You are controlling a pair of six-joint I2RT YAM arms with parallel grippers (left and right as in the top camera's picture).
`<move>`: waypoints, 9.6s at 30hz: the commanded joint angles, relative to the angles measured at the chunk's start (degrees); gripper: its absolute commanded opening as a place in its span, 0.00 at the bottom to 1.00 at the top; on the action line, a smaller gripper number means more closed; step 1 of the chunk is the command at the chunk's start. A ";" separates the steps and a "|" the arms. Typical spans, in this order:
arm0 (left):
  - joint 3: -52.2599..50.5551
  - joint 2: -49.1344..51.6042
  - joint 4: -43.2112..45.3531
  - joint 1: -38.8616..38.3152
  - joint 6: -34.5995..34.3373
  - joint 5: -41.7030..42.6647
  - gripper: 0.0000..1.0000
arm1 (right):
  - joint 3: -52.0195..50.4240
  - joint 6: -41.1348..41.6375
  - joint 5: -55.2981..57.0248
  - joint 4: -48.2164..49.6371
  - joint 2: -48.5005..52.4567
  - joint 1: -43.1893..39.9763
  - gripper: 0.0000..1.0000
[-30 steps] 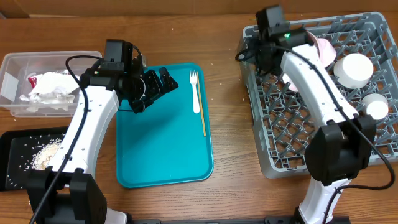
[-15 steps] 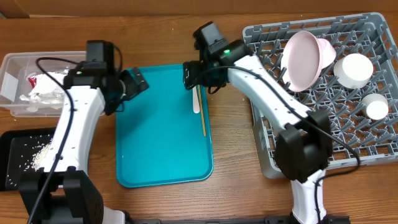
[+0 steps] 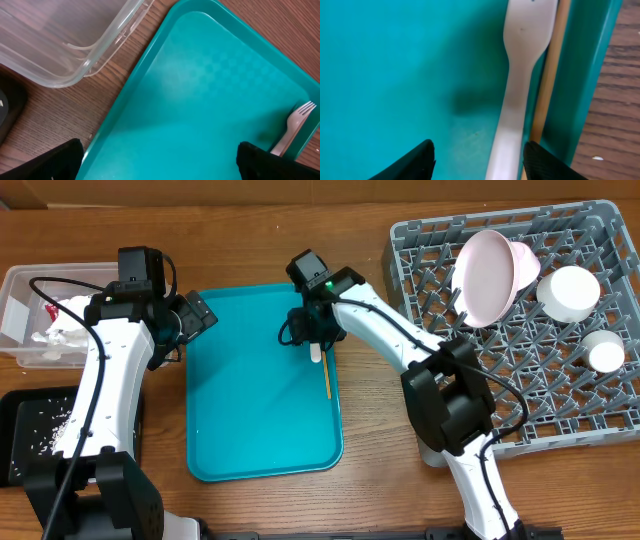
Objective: Sort waste into correct bins and load items into the dishwasher
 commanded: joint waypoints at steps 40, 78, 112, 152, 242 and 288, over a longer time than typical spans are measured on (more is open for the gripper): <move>0.37 0.04 0.07 -0.02 -0.37 -1.22 1.00 | 0.68 6.97 18.10 0.79 2.73 5.79 0.04; 0.37 0.04 0.07 -0.02 -0.37 -1.20 1.00 | 4.66 -0.61 18.05 6.12 7.65 3.56 0.26; 0.37 0.04 0.11 -0.02 -0.39 -1.18 1.00 | 26.38 -23.10 -1.31 -24.61 -1.14 -29.09 0.06; 0.37 0.04 0.07 -0.02 -0.37 -1.20 1.00 | 26.05 3.13 12.90 -21.20 12.96 1.33 0.52; 0.37 0.04 0.11 -0.02 -0.39 -1.03 1.00 | 12.15 -3.15 6.82 -41.86 -40.92 -28.30 1.00; 0.37 0.04 0.09 -0.02 -0.39 -1.03 1.00 | -96.43 -18.67 -8.17 45.24 -121.13 -35.74 1.00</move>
